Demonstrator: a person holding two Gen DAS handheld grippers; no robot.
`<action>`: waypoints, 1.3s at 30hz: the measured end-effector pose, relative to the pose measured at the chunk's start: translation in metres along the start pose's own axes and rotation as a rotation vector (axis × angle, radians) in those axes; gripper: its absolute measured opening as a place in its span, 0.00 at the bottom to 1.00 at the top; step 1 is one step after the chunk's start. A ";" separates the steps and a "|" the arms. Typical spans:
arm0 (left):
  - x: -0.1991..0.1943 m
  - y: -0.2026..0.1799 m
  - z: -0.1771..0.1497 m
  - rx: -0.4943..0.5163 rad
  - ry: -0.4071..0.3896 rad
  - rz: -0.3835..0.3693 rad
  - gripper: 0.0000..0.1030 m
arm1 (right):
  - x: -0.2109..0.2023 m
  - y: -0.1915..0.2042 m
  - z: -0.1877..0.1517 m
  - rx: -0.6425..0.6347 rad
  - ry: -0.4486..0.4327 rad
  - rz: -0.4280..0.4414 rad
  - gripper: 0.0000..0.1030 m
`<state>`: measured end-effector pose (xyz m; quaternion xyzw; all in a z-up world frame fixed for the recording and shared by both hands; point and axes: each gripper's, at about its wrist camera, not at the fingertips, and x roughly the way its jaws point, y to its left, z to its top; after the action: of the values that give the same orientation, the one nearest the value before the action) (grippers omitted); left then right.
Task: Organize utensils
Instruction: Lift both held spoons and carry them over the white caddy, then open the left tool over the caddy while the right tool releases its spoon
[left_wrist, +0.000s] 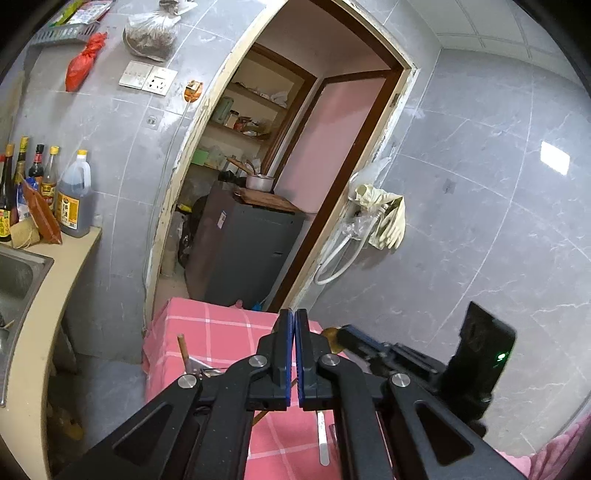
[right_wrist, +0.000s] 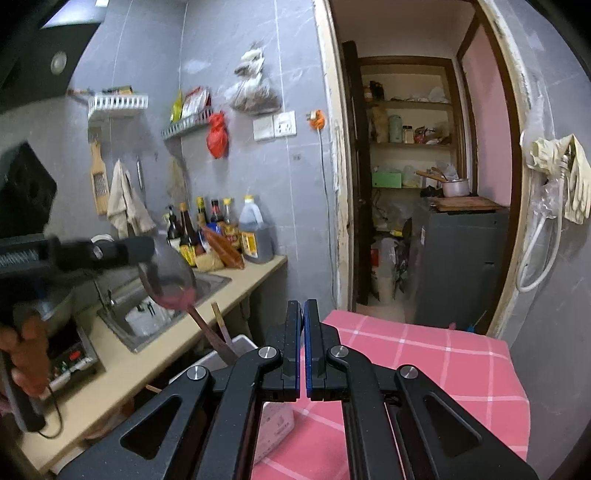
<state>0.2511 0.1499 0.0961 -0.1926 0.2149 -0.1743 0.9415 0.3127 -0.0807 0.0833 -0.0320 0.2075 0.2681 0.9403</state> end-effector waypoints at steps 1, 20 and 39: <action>0.001 0.003 0.000 -0.008 0.011 -0.004 0.02 | 0.003 0.004 -0.002 -0.019 0.014 -0.011 0.02; 0.031 0.056 -0.044 -0.070 0.159 0.086 0.02 | 0.030 0.040 -0.025 -0.141 0.105 -0.022 0.02; 0.050 0.047 -0.074 0.110 0.247 0.233 0.04 | 0.042 0.018 -0.055 -0.004 0.142 0.091 0.04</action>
<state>0.2699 0.1488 -0.0026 -0.0917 0.3400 -0.0976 0.9308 0.3153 -0.0544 0.0168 -0.0430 0.2742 0.3081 0.9100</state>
